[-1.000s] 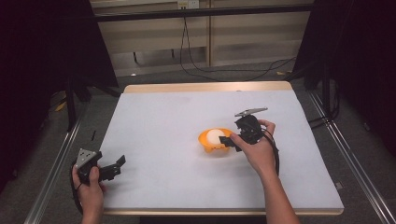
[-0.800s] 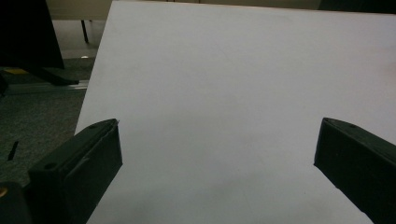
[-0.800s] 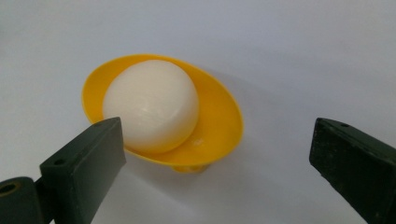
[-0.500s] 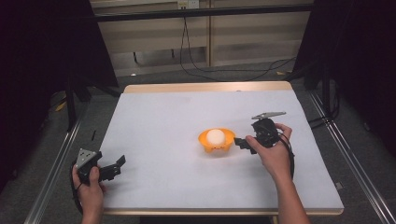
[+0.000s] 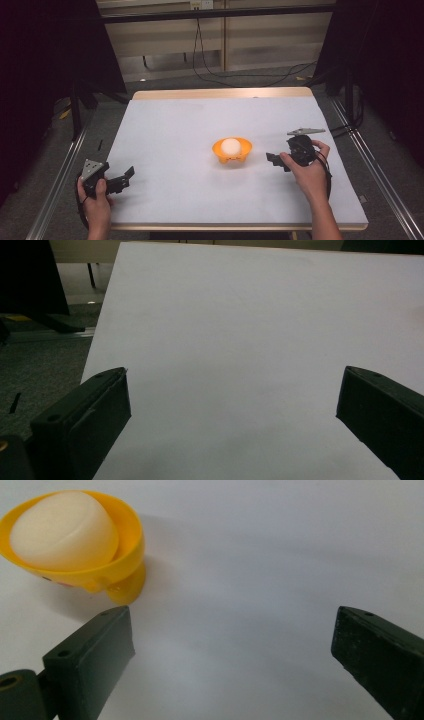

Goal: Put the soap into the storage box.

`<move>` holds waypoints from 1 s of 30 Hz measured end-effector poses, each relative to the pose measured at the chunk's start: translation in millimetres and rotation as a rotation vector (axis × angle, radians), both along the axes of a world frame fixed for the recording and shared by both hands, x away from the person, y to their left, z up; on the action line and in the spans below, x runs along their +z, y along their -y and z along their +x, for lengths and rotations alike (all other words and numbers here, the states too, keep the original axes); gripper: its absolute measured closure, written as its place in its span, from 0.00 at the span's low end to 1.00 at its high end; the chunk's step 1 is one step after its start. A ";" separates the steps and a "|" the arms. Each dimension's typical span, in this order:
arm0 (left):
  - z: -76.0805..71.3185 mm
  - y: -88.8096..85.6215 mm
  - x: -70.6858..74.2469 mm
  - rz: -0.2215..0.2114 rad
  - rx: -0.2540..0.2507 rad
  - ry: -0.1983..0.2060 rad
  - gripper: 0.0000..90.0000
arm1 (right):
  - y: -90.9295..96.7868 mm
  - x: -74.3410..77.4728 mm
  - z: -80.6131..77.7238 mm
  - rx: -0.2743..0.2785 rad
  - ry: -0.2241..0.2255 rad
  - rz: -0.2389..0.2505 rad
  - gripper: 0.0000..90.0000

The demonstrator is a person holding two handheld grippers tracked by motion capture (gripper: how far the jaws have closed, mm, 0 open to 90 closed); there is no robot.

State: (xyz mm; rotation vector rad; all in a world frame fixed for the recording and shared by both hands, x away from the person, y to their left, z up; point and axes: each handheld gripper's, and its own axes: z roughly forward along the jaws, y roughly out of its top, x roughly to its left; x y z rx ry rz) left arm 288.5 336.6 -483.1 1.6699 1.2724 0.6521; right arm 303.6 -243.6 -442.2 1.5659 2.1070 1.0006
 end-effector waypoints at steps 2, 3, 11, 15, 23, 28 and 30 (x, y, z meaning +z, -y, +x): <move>0.0 0.0 0.0 0.000 0.000 0.000 0.01 | 8.5 -2.9 -4.1 -0.019 0.003 0.000 0.03; 0.0 0.0 0.0 0.000 0.000 0.000 0.01 | 8.5 -2.9 -4.1 -0.019 0.003 0.000 0.03; -0.4 0.6 0.0 0.007 -0.002 0.004 0.01 | 33.9 -14.7 -18.5 -0.054 0.028 0.007 0.05; -0.3 0.6 0.0 0.010 -0.004 0.005 0.01 | 42.0 -17.3 -23.9 -0.064 0.030 0.006 0.05; -0.6 1.0 0.0 0.011 -0.003 0.006 0.01 | 65.3 -29.5 -40.1 -0.102 0.023 0.011 0.05; -0.6 1.3 0.0 0.013 -0.003 0.007 0.01 | 81.4 -32.3 -51.3 -0.127 0.045 0.015 0.05; -0.7 1.3 0.0 0.012 -0.004 0.008 0.01 | 86.5 -32.7 -55.1 -0.136 0.057 0.018 0.05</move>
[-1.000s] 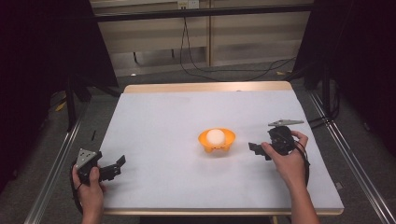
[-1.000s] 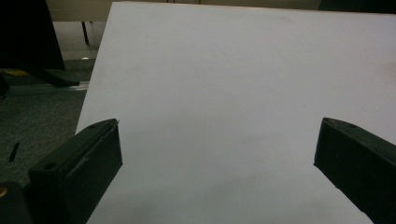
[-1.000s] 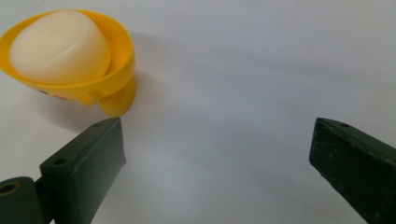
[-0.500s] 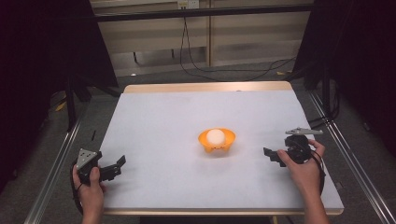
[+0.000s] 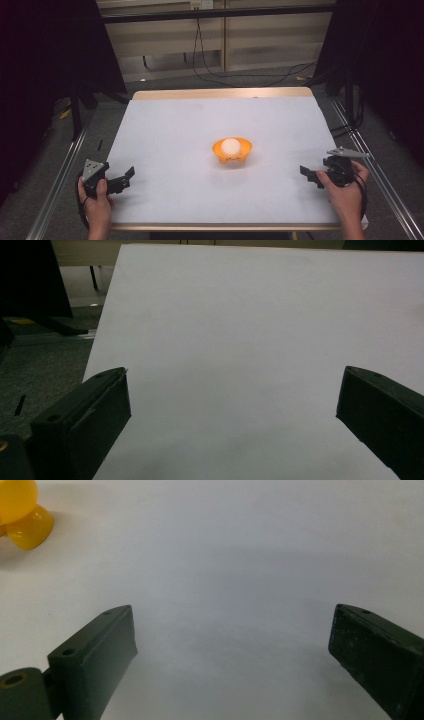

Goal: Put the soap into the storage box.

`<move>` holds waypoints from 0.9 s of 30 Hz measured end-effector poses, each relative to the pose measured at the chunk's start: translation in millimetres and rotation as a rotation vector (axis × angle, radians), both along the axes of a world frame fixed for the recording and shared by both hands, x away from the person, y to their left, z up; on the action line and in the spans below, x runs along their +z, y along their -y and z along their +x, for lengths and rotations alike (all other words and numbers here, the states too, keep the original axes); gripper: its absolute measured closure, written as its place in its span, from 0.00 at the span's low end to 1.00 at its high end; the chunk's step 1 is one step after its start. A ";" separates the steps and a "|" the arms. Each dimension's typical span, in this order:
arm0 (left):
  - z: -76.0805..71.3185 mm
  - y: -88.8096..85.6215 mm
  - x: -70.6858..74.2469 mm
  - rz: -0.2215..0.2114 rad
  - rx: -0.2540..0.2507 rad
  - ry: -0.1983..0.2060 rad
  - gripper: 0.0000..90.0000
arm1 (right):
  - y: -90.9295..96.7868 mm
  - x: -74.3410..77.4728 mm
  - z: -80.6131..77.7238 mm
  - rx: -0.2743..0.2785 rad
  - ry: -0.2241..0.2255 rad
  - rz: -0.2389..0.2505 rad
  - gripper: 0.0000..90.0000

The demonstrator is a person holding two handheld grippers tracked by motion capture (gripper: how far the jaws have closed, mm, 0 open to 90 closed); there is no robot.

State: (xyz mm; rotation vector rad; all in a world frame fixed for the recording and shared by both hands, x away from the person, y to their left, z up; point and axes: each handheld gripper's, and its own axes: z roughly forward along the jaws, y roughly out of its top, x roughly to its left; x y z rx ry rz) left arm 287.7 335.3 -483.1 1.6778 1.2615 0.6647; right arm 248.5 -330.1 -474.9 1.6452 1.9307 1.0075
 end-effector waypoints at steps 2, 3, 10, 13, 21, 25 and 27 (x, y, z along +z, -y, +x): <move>-0.1 0.1 0.0 -0.001 0.002 0.000 0.01 | 5.0 -0.4 -3.8 -0.005 0.004 0.001 0.05; -0.2 0.1 0.0 -0.001 0.002 0.001 0.01 | 7.4 -0.9 -5.6 -0.008 0.006 0.002 0.05; -0.5 0.1 0.1 0.004 0.001 0.005 0.01 | 21.7 -4.0 -18.2 -0.024 0.009 0.003 0.05; -0.4 -0.3 0.2 0.010 0.001 0.006 0.01 | 29.4 -5.2 -23.8 -0.031 0.016 0.002 0.05; -0.6 -0.5 0.3 0.012 0.001 0.008 0.01 | 45.4 -5.2 -40.8 -0.053 0.044 0.028 0.05; -0.7 -0.1 0.2 0.003 0.004 0.010 0.01 | 48.6 -6.2 -46.7 -0.039 0.057 0.028 0.05; -0.8 0.2 0.0 -0.003 0.002 0.008 0.01 | 49.8 -6.4 -49.1 -0.035 0.063 0.035 0.05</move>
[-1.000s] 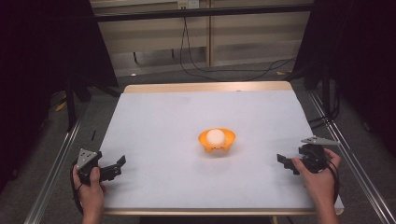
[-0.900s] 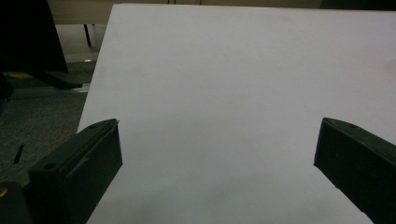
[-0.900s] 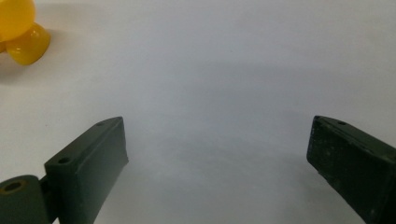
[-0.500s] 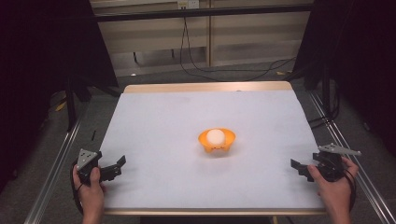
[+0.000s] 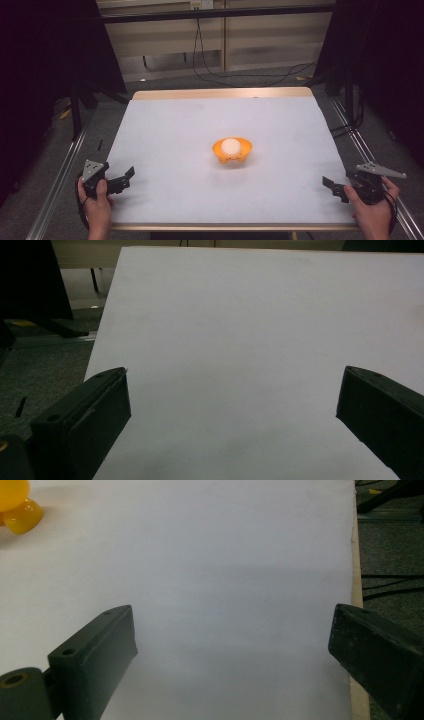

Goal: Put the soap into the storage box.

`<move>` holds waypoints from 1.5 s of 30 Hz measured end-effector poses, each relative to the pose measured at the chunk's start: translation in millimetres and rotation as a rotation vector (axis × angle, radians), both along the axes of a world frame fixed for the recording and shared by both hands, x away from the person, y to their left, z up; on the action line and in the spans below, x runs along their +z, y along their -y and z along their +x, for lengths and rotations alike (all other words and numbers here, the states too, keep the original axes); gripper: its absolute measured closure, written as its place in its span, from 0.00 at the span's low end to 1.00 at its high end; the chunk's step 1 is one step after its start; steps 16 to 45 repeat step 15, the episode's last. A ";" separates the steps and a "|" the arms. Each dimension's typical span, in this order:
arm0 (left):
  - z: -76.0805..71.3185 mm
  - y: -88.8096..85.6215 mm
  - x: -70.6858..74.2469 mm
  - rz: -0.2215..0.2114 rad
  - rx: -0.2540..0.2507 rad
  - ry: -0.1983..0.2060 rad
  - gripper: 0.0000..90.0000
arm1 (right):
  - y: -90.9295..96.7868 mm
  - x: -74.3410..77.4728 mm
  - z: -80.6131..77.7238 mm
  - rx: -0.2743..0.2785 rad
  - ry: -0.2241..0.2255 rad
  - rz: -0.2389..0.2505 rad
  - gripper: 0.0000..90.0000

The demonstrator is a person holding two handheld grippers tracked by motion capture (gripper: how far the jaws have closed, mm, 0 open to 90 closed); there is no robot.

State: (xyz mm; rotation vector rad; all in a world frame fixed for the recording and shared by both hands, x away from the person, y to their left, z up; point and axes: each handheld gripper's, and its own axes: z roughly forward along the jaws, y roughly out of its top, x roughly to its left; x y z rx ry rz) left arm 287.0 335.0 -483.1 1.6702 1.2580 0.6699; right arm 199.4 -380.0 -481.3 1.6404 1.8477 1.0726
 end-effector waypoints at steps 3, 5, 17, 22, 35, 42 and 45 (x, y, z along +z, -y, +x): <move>0.0 -0.7 0.3 0.014 0.004 0.003 0.01 | 0.4 -2.4 -2.2 0.009 0.009 0.019 0.05; -0.1 0.1 0.0 -0.001 0.001 0.000 0.01 | -0.5 -5.6 -3.5 0.004 0.014 0.028 0.06; 0.2 -0.6 0.1 0.004 0.002 -0.001 0.01 | 1.8 -7.1 -6.6 -0.007 0.037 0.062 0.07; 0.2 -0.6 0.1 0.004 0.002 -0.001 0.01 | 1.8 -7.1 -6.6 -0.007 0.037 0.062 0.07; 0.2 -0.6 0.1 0.004 0.002 -0.001 0.01 | 1.8 -7.1 -6.6 -0.007 0.037 0.062 0.07; 0.2 -0.6 0.1 0.004 0.002 -0.001 0.01 | 1.8 -7.1 -6.6 -0.007 0.037 0.062 0.07; 0.2 -0.6 0.1 0.004 0.002 -0.001 0.01 | 1.8 -7.1 -6.6 -0.007 0.037 0.062 0.07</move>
